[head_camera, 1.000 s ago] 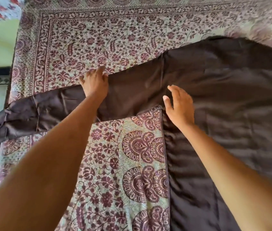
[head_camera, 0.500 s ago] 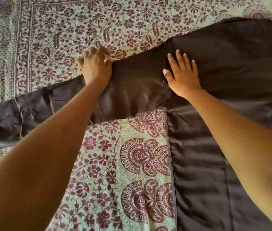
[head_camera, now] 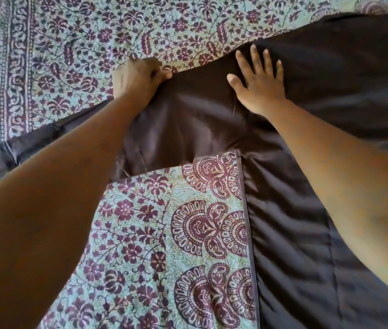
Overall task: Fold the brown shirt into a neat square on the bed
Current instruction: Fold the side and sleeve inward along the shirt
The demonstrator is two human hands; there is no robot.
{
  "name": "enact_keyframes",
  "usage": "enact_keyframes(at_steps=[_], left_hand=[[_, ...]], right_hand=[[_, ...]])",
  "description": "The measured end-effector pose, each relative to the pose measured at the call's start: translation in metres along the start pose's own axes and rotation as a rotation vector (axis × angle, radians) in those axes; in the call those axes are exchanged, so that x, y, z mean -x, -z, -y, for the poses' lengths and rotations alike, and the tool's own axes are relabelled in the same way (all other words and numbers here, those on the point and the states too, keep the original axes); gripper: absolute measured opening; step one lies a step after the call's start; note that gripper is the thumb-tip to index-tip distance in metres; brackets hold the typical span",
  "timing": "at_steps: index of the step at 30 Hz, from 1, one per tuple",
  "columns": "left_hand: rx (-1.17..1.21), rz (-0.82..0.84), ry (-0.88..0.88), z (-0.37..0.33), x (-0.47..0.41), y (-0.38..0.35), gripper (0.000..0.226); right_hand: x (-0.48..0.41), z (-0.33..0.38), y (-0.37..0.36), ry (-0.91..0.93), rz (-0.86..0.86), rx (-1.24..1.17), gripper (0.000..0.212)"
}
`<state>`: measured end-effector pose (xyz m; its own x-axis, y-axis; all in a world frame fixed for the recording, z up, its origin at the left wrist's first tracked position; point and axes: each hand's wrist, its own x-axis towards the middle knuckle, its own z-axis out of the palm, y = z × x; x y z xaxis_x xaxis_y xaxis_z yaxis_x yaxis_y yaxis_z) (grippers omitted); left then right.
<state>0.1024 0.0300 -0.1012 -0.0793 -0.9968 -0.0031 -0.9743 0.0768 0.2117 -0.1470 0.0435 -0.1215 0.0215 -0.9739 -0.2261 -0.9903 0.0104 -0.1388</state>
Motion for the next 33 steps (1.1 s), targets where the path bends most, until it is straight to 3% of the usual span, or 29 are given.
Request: enact_keyframes(at_steps=[4,8,12,18,20,22,25,29,33], left_hand=[[-0.033,0.006,0.094,-0.012,0.001,-0.003,0.042],[-0.096,-0.049,0.002,-0.007,0.011,-0.008,0.044],[-0.105,-0.102,-0.076,0.006,0.039,-0.015,0.052],[-0.074,0.163,-0.285,0.021,0.083,-0.018,0.064],[-0.112,0.191,-0.248,0.027,0.087,-0.016,0.065],[-0.116,0.173,-0.126,0.020,0.089,-0.015,0.064],[-0.046,0.068,0.039,-0.031,0.087,-0.018,0.061],[0.021,0.140,-0.122,-0.112,0.086,-0.037,0.059],[0.002,0.165,-0.113,-0.087,0.087,-0.042,0.059]], right_hand=[[0.000,0.005,-0.001,-0.036,-0.022,-0.071,0.057],[0.039,0.005,-0.009,0.092,-0.187,-0.032,0.058],[0.055,-0.003,-0.020,0.164,-0.134,0.034,0.070],[0.028,-0.005,-0.012,0.127,-0.070,0.005,0.058],[0.041,-0.001,-0.010,0.101,-0.095,-0.047,0.057],[0.076,0.009,-0.014,0.053,-0.228,-0.093,0.059],[0.127,0.021,-0.031,-0.016,-0.279,-0.111,0.060],[0.134,0.019,-0.043,-0.039,-0.230,-0.061,0.063],[0.133,0.020,-0.046,-0.042,-0.219,-0.034,0.062]])
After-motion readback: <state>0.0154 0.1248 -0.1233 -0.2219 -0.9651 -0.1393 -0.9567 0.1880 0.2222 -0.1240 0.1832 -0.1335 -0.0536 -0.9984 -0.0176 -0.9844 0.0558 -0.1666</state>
